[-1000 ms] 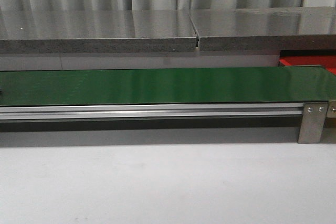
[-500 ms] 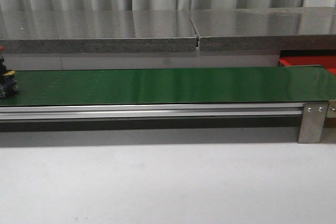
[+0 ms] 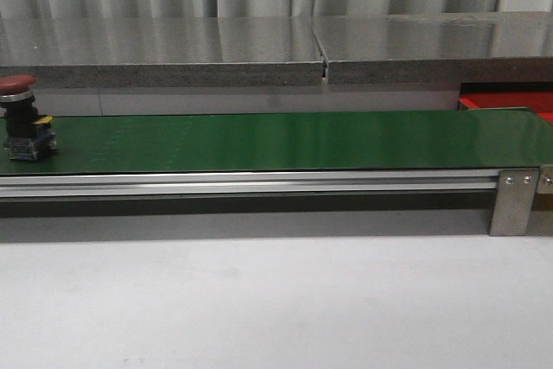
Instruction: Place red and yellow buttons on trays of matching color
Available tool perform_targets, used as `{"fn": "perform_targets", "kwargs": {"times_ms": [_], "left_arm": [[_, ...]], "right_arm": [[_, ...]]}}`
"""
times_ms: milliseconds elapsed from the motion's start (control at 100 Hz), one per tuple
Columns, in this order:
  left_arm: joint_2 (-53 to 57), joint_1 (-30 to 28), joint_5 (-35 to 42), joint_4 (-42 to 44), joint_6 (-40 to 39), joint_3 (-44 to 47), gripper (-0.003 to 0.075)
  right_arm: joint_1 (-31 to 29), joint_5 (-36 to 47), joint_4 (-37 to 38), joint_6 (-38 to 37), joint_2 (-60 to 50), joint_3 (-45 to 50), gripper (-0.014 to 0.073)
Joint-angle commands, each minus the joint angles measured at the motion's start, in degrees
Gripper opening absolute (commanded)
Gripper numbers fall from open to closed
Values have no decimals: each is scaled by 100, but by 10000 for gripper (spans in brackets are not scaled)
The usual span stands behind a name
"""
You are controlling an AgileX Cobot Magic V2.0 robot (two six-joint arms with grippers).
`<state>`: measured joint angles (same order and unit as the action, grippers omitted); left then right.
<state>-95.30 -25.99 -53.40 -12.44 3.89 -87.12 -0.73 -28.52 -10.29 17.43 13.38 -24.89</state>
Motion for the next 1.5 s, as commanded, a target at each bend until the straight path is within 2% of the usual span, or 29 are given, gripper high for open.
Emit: {"fn": "perform_targets", "kwargs": {"times_ms": [0,280,740,810,960,1040,1230,1300,1370,1490], "left_arm": [[318,100,433,-241,68,77,230],[295,533,970,-230,142,606,230],[-254,589,888,-161,156,625,240],[-257,589,910,-161,156,625,294],[-257,589,924,-181,156,625,535],[-233,597,1019,-199,171,625,560],[195,645,1353,-225,435,625,484],[449,735,1421,-225,617,625,419],[669,878,1432,-225,782,625,300],[964,1215,1432,-214,1090,625,-10]], "right_arm": [[1,495,-34,54,43,-139,-68],[1,495,-34,54,43,-139,-68],[1,495,-34,54,43,-139,-68],[1,495,-34,54,43,-139,-68],[1,495,-34,54,43,-139,-68],[1,495,-34,54,43,-139,-68],[1,495,-34,54,43,-139,-68],[1,495,-34,54,43,-139,-68],[1,495,-34,54,43,-139,-68],[1,495,-34,54,43,-139,-68]]}}
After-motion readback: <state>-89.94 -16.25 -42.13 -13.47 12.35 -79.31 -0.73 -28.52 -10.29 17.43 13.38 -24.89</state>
